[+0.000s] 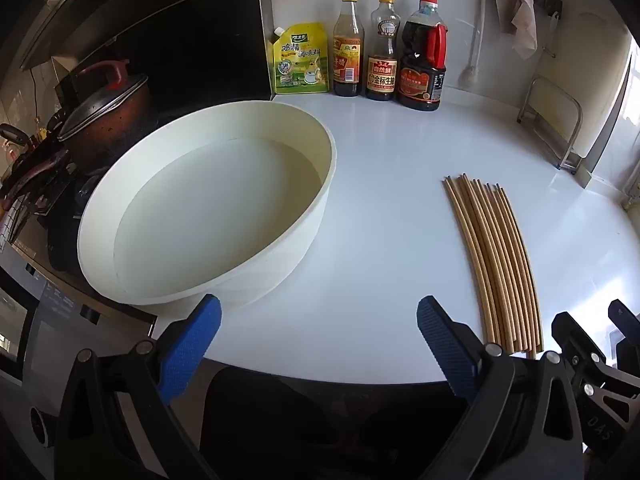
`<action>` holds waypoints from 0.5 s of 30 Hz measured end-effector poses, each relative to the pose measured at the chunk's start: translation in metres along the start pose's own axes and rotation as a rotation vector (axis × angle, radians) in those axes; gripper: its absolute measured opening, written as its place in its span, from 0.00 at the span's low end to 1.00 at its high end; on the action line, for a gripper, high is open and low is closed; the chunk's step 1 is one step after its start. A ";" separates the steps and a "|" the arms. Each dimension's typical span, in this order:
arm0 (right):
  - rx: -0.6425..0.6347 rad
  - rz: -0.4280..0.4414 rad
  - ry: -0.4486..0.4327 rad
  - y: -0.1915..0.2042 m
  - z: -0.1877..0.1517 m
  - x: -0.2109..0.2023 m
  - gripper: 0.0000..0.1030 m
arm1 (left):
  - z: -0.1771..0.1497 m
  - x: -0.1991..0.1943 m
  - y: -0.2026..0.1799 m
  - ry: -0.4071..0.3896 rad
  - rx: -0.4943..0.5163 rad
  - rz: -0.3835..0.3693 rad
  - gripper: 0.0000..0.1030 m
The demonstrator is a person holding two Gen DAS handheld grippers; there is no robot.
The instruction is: Organize utensils
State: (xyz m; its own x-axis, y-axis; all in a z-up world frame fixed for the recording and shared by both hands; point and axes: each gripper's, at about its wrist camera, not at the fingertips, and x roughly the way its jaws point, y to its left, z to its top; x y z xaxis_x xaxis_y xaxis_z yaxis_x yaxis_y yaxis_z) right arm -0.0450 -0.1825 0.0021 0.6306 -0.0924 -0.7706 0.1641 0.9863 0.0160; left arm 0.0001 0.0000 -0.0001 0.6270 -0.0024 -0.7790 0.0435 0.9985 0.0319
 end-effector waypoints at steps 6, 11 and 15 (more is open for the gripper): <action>0.006 0.000 -0.010 -0.001 -0.001 -0.001 0.92 | 0.000 0.000 -0.001 -0.003 0.003 0.008 0.94; 0.002 -0.008 -0.010 0.001 -0.003 0.001 0.92 | 0.000 -0.002 -0.004 -0.009 0.005 0.007 0.94; -0.010 -0.018 -0.009 0.006 -0.007 0.007 0.92 | -0.001 -0.003 -0.003 -0.010 0.005 0.005 0.94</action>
State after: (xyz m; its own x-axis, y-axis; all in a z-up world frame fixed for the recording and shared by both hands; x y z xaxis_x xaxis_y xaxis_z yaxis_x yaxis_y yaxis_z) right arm -0.0452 -0.1767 -0.0073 0.6343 -0.1108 -0.7651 0.1677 0.9858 -0.0037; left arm -0.0032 -0.0032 0.0015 0.6349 0.0025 -0.7725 0.0436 0.9983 0.0391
